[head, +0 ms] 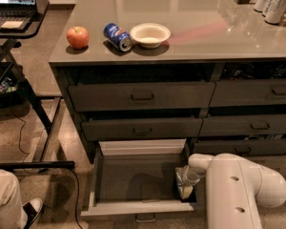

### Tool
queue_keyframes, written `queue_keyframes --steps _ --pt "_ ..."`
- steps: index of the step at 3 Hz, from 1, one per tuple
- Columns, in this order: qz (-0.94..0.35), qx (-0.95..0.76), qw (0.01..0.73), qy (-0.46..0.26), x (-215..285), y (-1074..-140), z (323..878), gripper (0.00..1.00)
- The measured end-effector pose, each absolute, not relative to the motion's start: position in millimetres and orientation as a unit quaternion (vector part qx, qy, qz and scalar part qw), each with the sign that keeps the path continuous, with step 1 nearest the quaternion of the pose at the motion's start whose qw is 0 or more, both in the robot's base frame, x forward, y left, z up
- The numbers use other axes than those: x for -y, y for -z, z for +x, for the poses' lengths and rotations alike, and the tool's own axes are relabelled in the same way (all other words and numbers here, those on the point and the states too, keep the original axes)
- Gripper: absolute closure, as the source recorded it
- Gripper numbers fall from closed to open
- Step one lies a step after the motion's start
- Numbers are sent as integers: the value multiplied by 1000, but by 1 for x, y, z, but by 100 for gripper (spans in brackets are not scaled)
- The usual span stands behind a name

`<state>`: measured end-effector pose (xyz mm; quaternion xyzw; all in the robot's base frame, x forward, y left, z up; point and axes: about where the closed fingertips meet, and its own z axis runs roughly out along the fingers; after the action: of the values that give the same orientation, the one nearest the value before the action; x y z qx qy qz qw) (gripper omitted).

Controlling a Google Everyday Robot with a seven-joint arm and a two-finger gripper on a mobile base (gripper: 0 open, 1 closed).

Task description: Pick redbull can from bottom drawer and place on counter

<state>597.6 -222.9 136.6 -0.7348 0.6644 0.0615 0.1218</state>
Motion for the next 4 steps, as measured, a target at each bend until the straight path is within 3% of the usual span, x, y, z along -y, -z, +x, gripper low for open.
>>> queue_keyframes --steps 1,2,4 --pt "-746 -645 157 -51 219 -169 594 89" --pt "-767 -608 200 -49 209 -234 579 100" --pt "-797 -548 253 22 186 -386 556 100"
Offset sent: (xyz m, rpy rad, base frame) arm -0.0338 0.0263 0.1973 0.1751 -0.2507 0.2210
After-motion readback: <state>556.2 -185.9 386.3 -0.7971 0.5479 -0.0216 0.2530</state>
